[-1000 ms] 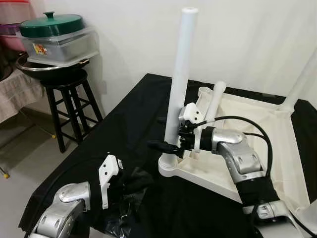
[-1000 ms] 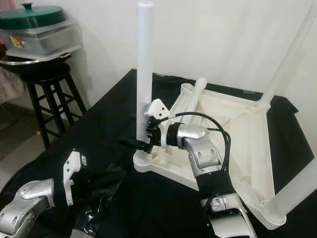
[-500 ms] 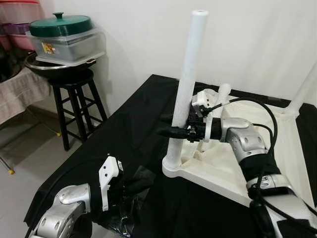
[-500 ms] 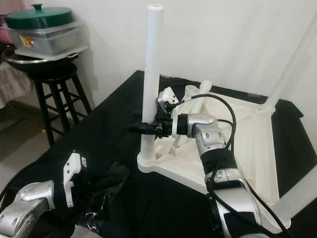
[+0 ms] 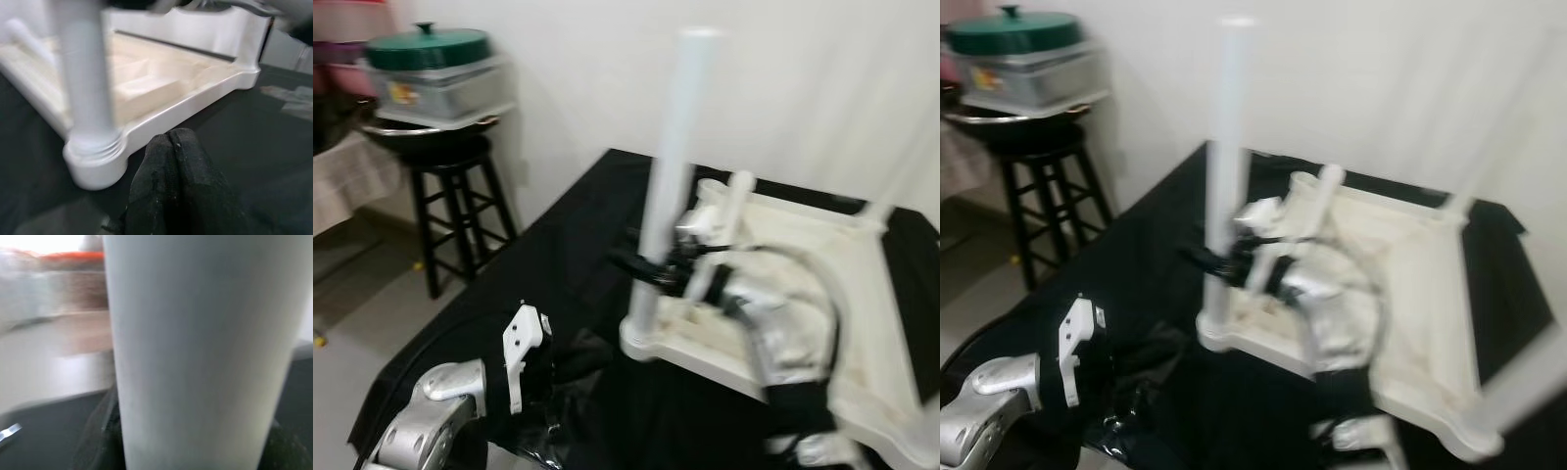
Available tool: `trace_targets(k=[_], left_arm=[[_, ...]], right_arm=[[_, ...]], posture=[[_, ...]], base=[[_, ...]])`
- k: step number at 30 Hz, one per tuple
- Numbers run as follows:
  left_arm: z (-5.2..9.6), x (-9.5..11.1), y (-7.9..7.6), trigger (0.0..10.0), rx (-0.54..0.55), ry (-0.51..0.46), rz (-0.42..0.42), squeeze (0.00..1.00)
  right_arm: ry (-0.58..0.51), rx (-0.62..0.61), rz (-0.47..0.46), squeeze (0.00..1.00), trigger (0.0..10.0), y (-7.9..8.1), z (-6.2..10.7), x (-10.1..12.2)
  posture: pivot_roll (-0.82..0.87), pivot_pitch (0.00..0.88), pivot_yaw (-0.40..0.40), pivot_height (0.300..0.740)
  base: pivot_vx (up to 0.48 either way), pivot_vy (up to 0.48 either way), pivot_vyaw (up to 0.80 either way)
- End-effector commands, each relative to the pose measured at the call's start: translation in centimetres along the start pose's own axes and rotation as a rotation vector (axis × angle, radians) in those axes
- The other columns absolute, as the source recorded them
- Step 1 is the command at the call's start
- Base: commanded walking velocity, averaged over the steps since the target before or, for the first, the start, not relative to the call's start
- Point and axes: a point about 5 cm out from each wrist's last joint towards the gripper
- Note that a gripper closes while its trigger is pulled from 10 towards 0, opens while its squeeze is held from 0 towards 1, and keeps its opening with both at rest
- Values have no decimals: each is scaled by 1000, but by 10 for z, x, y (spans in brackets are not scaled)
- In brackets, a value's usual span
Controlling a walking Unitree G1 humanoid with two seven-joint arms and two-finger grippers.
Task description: Building children table
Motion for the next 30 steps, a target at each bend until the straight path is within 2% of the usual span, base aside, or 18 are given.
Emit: trace_targets(k=[1, 5, 9, 10, 11, 12, 13, 14, 15, 17, 18, 19, 20, 21, 22, 23, 25, 30], left_arm=[[3, -3, 1, 10000, -8, 17, 12, 0], [4, -4, 1, 10000, -10, 20, 12, 0], [2, -5, 4, 10000, -1, 16, 12, 0], [1, -6, 5, 10000, 7, 14, 9, 0], [1, -6, 5, 10000, 7, 14, 9, 0], [1, -7, 5, 10000, 12, 14, 7, 0], [0, -7, 5, 10000, 13, 15, 6, 0], [0, -7, 5, 10000, 13, 15, 6, 0], [0, -8, 5, 10000, 7, 18, 8, 0], [0, -8, 5, 10000, 7, 18, 8, 0], [-1, -8, 4, 10000, 2, 19, 11, 0], [-1, -8, 4, 10000, 2, 19, 11, 0], [-2, -8, 3, 10000, -2, 18, 13, 0], [-2, -8, 3, 10000, -2, 18, 13, 0], [-2, -9, 3, 10000, -4, 18, 14, 0], [-3, -9, 2, 10000, -4, 16, 15, 0], [-3, -9, 1, 10000, -4, 15, 15, 0], [-4, -8, -1, 10000, -7, 12, 16, 0]], right_arm=[[160, -252, 23, 0, 0, -16, 12, -31], [154, -223, 41, 0, 0, -14, 14, -27], [209, -232, -10, 0, 0, -22, 17, -36], [235, -223, -7, 0, 2627, -23, 16, -38], [235, -223, -7, 0, 2627, -23, 16, -38], [246, -161, -41, 0, 10000, -20, 15, -39], [245, -101, -74, 949, 10000, -18, 13, -37], [245, -101, -74, 949, 10000, -18, 13, -37], [229, -2, -75, 1000, 10000, -15, 10, -30], [229, -2, -75, 1000, 10000, -15, 10, -30], [194, 115, -71, 1000, 10000, -14, 7, -19], [194, 115, -71, 1000, 10000, -14, 7, -19], [166, 287, -18, 773, 10000, -16, 8, -4], [166, 287, -18, 773, 10000, -16, 8, -4], [167, 431, 37, 82, 10000, -19, 11, 7], [191, 548, 62, 0, 10000, -25, 14, 14], [224, 614, 85, 0, 10000, -34, 14, 18], [267, 634, 80, 0, 10000, -56, 2, 28]], posture=[[-52, 0, -22, 740], [-52, 0, -22, 740], [-48, 0, -33, 740], [-43, 0, -34, 740], [-43, 0, -34, 740], [-41, 0, -34, 740], [-39, 0, -34, 740], [-39, 0, -34, 740], [-36, 0, -35, 740], [-36, 0, -35, 740], [-42, 0, -33, 740], [-42, 0, -33, 740], [-30, 0, -42, 740], [-30, 0, -42, 740], [-30, 0, -42, 740], [-26, 0, -43, 740], [-21, 0, -45, 740], [-8, 0, -54, 740]], base=[[0, 0, 0], [0, 0, 0], [0, 0, 0], [0, 0, 0], [0, 0, 0], [0, 0, 0], [0, 0, 0], [0, 0, 0], [0, 0, 0], [0, 0, 0], [0, 0, 0], [0, 0, 0], [0, 0, 0], [0, 0, 0], [0, 0, 0], [0, 0, 0], [0, 0, 0], [0, 0, 0]])
Point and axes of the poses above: a point about 5 cm out from each wrist's last joint towards the gripper, its own z axis pointing back from the gripper into the wrist, its own x axis along the axis of the wrist's last joint, y = z × x, and after that the axes turned 13 degrees about -z, right-handed
